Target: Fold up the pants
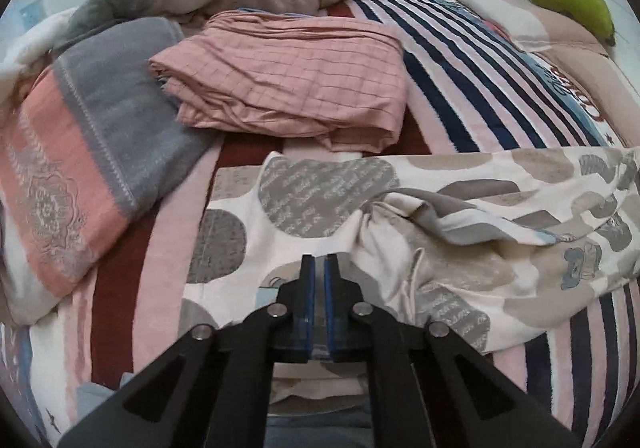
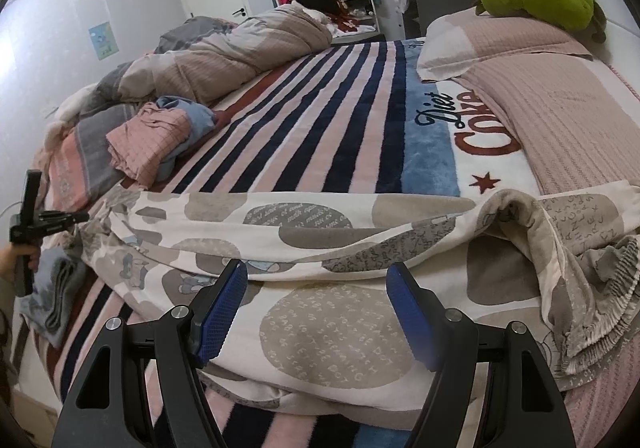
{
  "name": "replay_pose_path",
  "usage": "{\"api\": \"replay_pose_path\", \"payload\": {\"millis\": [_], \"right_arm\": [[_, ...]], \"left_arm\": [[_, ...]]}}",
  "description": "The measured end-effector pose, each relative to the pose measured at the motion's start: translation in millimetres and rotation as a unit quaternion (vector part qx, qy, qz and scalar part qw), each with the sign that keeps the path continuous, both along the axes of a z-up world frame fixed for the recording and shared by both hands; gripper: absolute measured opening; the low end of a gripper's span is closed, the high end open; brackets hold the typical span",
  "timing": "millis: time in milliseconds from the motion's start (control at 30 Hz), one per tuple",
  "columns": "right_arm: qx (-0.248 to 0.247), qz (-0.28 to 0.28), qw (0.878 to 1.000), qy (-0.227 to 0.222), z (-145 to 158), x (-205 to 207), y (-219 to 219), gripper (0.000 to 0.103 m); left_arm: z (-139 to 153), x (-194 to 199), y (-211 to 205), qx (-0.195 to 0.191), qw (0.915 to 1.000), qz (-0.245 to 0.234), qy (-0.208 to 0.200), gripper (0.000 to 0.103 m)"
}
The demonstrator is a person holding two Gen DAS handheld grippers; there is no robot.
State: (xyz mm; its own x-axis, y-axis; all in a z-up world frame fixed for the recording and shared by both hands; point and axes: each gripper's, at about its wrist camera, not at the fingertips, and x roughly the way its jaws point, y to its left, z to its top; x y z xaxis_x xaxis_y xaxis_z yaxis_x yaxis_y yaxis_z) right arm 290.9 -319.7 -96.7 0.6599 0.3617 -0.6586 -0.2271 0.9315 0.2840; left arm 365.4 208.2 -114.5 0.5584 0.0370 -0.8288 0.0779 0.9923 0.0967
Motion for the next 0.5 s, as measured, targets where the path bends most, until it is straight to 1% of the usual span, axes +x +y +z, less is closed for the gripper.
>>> {"api": "replay_pose_path", "payload": {"millis": [33, 133, 167, 200, 267, 333, 367, 400, 433, 467, 500], "right_arm": [[0.000, 0.002, 1.000, 0.000, 0.3, 0.3, 2.0, 0.068], [-0.004, 0.006, 1.000, -0.001, 0.3, 0.9, 6.3, 0.069], [-0.004, 0.007, 1.000, 0.000, 0.0, 1.1, 7.5, 0.068], [-0.003, 0.008, 1.000, 0.000, -0.7, 1.1, 7.6, 0.069], [0.001, 0.008, 1.000, 0.001, -1.6, 1.1, 8.0, 0.068], [0.004, 0.010, 1.000, 0.002, -2.7, 0.7, 7.8, 0.068], [0.003, 0.010, 1.000, 0.002, -3.2, 0.4, 7.5, 0.068], [0.003, 0.011, 1.000, 0.002, -3.7, 0.0, 7.0, 0.069], [0.004, 0.011, 1.000, 0.003, -4.3, -0.1, 6.3, 0.069], [0.005, 0.011, 1.000, 0.004, -4.6, -0.2, 5.6, 0.069], [0.007, 0.011, 1.000, 0.004, -5.1, -0.2, 4.6, 0.069]], "left_arm": [[0.3, -1.8, 0.9, -0.014, 0.9998, -0.010, 0.001, 0.002], [2.3, -6.9, -9.7, -0.018, 0.9991, -0.037, -0.004, 0.004], [2.9, -8.1, -16.1, -0.018, 0.9987, -0.047, -0.006, 0.011], [3.2, -7.9, -22.3, -0.021, 0.9981, -0.058, -0.006, 0.025], [3.3, -5.3, -30.9, -0.028, 0.9970, -0.072, -0.005, 0.036], [-1.0, 0.0, -42.7, -0.018, 0.9952, -0.095, 0.010, 0.036], [-5.5, 2.8, -48.1, -0.003, 0.9941, -0.107, 0.021, 0.036], [-13.0, 6.8, -53.6, 0.023, 0.9928, -0.111, 0.039, 0.036], [-19.5, 10.2, -56.2, 0.040, 0.9918, -0.110, 0.053, 0.036], [-23.9, 13.0, -56.7, 0.046, 0.9914, -0.106, 0.060, 0.036], [-25.7, 14.7, -55.4, 0.042, 0.9924, -0.098, 0.061, 0.029]]}}
